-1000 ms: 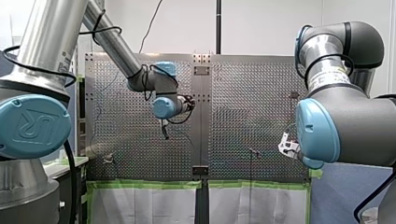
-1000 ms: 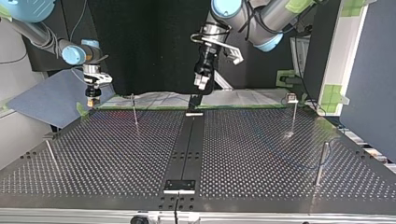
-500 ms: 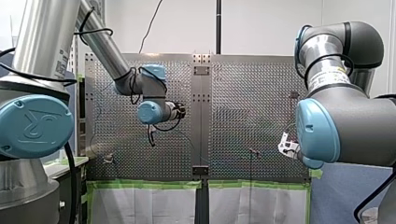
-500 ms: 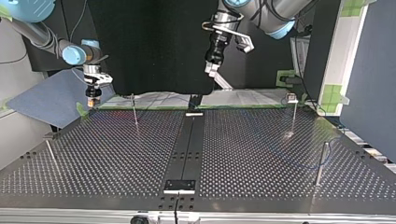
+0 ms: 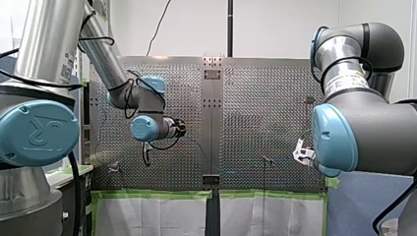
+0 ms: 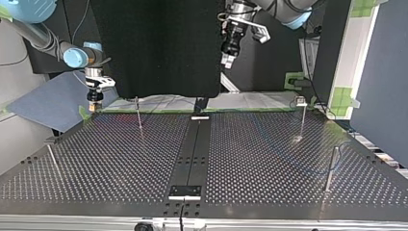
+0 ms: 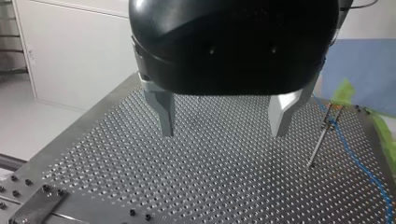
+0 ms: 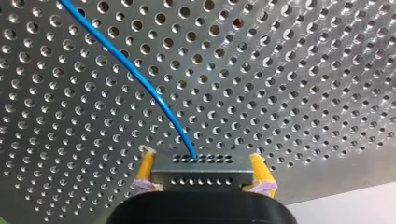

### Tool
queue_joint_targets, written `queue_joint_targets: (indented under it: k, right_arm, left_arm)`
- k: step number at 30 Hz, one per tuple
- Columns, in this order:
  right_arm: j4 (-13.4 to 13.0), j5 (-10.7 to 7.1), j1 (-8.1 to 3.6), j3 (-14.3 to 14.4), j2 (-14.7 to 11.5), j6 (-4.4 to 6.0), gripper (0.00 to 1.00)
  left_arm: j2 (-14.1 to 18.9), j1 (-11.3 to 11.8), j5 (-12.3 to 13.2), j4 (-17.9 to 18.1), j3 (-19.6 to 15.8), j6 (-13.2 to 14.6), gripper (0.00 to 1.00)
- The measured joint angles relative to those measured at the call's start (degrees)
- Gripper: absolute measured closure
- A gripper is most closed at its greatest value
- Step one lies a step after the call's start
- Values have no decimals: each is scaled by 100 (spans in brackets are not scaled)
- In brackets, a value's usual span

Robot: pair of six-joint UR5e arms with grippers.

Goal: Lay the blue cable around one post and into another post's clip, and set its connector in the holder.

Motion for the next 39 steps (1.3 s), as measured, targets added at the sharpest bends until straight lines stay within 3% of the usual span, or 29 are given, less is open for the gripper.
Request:
queue_joint_targets:
  k: [14, 21, 33, 39]
  right_arm:
    - [81, 14, 3, -49, -5, -58, 100]
    - [127, 22, 2, -74, -37, -94, 100]
    - [484, 50, 29, -105, -522, -185, 100]
    - [702, 71, 132, -105, -774, -326, 100]
  left_arm:
    - [-14, 299, 15, 539, -698, 104, 0]
    - [-224, 403, 238, 677, -624, 128, 0]
    - [-648, 417, 321, 832, -539, 159, 0]
    - [-663, 420, 311, 823, -539, 158, 0]
